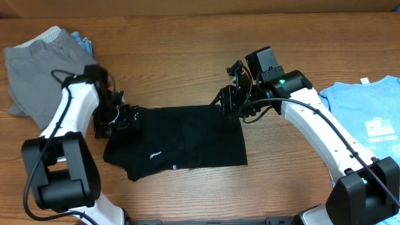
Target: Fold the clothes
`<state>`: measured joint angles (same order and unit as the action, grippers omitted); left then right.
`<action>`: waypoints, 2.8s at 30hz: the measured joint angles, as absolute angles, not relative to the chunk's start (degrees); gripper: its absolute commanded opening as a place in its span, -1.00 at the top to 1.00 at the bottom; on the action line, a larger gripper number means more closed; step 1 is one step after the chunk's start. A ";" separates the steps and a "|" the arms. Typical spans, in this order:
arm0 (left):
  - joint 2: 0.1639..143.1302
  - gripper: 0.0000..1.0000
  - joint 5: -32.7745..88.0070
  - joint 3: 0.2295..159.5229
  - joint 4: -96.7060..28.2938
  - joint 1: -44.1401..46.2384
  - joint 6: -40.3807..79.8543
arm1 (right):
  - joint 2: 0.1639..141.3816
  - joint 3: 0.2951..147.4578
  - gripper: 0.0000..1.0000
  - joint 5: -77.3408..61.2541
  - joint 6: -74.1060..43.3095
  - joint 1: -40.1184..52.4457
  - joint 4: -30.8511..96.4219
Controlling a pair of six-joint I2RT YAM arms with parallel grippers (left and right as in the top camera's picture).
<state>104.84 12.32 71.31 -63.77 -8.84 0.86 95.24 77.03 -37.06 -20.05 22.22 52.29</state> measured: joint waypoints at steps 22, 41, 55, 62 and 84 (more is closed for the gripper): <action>99.81 -1.00 23.51 54.96 -45.98 -20.25 -6.68 | 95.24 77.03 0.16 -36.82 -16.82 22.22 53.58; 99.77 -0.96 36.91 51.62 -42.54 -19.62 -13.74 | 95.24 77.03 0.16 -36.42 -16.47 22.20 53.58; 101.34 0.56 36.64 50.41 -40.88 -13.02 -15.46 | 95.24 77.03 0.17 -36.16 -16.47 22.22 53.80; 102.30 0.92 35.44 49.58 -43.48 -12.36 -14.96 | 95.24 77.03 0.18 -35.99 -16.47 22.20 53.82; 102.98 0.92 31.29 83.42 -78.13 -11.31 -6.74 | 95.24 77.03 0.30 -32.12 -17.63 20.95 54.02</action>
